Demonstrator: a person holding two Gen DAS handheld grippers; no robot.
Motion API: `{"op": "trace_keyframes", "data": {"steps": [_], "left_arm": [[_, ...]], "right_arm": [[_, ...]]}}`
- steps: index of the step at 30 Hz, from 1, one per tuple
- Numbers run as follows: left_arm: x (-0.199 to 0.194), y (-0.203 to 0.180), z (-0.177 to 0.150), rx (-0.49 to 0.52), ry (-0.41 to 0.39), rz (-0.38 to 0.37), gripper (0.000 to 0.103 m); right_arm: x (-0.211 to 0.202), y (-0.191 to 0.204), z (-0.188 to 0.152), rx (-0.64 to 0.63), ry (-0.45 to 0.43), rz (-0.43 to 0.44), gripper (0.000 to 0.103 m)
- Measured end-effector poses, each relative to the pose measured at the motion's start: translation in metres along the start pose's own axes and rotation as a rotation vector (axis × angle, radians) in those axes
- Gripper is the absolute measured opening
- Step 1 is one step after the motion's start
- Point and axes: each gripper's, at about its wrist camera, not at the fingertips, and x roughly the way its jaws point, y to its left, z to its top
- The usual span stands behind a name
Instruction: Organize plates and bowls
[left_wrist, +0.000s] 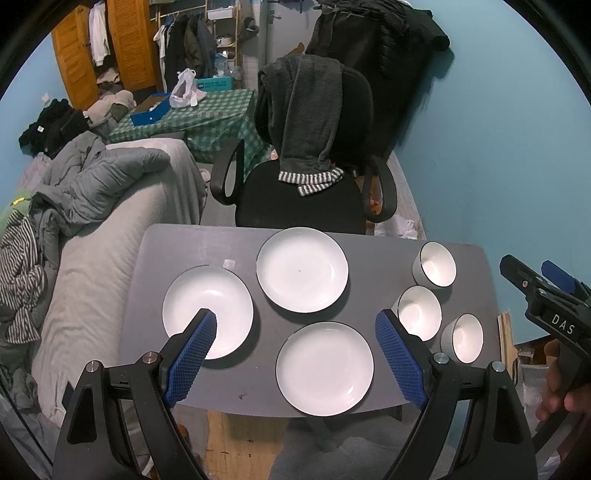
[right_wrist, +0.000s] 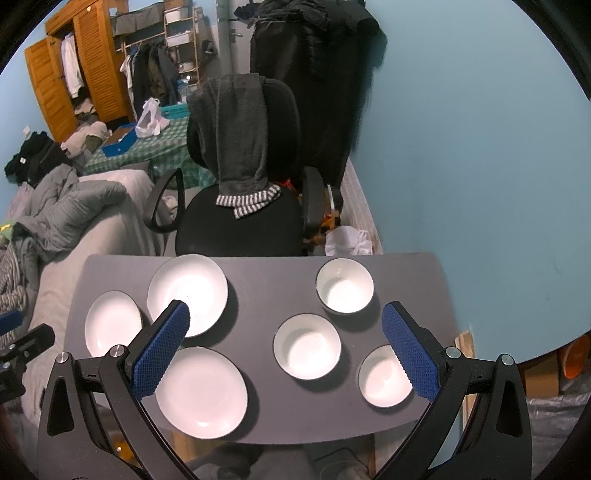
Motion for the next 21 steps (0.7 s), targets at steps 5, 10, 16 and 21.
{"op": "trace_keyframes", "data": {"steps": [5, 10, 16, 21], "left_arm": [[0.0016, -0.0009, -0.0002, -0.001, -0.002, 0.003, 0.089], [0.0013, -0.0026, -0.0003, -0.006, 0.0, 0.004, 0.089], [0.0008, -0.0039, 0.0001, -0.009, -0.001, 0.003, 0.089], [0.0006, -0.004, -0.0001, -0.011, 0.001, 0.002, 0.089]], "right_arm": [[-0.0002, 0.0002, 0.0008, 0.0, 0.002, -0.001, 0.102], [0.0, -0.0002, 0.0016, -0.001, 0.003, -0.001, 0.102], [0.0012, -0.0004, 0.0028, -0.005, 0.004, -0.001, 0.102], [0.0009, -0.0001, 0.0031, -0.006, 0.004, 0.0, 0.102]]}}
